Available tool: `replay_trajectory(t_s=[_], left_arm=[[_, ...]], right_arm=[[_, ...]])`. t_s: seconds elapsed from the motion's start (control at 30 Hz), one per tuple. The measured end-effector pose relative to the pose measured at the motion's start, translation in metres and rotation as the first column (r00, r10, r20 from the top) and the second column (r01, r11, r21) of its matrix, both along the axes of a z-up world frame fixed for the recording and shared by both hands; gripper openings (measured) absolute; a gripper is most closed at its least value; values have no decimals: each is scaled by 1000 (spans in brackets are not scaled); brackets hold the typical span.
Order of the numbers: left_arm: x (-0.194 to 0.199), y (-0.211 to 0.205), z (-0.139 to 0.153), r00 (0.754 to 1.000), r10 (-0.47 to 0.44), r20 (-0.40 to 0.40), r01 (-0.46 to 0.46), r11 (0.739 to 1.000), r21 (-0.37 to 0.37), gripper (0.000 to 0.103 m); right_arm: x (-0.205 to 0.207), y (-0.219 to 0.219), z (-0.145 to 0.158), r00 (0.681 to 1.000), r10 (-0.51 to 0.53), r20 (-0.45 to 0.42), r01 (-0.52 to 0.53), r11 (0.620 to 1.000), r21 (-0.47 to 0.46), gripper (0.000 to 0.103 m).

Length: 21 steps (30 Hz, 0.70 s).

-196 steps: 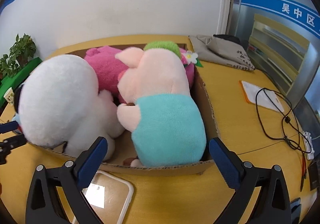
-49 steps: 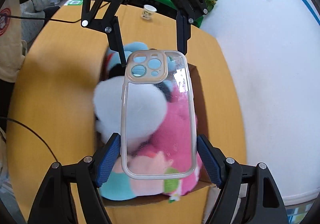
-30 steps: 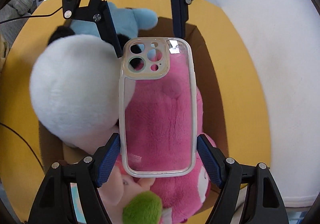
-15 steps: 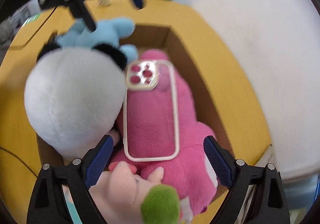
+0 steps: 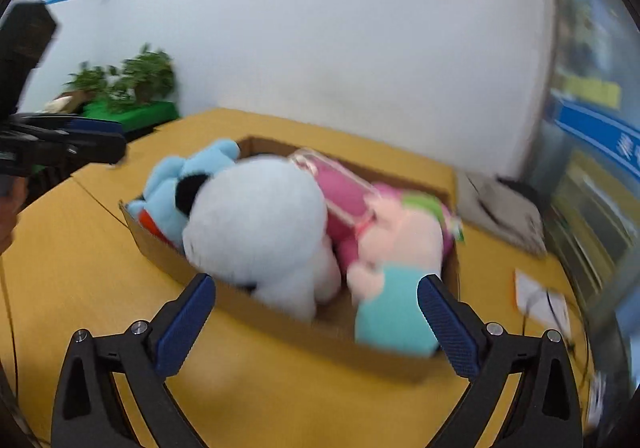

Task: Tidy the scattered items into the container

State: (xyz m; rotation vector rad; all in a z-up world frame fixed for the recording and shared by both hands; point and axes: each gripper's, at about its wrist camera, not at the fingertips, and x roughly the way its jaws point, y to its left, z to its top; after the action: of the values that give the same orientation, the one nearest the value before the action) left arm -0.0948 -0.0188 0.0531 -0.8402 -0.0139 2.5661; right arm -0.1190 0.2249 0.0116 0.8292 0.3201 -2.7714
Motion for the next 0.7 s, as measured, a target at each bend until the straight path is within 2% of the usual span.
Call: replay_trajectory(t_s=[0.13,0.3,0.5,0.7], left_arm=[[34,15,-15,997,73,-5,-73,996,-52,73],[65,23,-21,992,113,-60,-119,988,-97,73],[82,15,-19,987,150,-55,-153,987,-45,73],[92,12,-23,976,211,-58,-214,976,-47,73]], right_arm=[[31,-3,-20,991,-96,91,103,992,-74,102],[53,-10,-24,986,-150,69,152,988,-36,102],[79,-11,-18,984,-177,26,178,983,-50,102],[94,-12,-21,981,-194,23,195,980,-45,102]])
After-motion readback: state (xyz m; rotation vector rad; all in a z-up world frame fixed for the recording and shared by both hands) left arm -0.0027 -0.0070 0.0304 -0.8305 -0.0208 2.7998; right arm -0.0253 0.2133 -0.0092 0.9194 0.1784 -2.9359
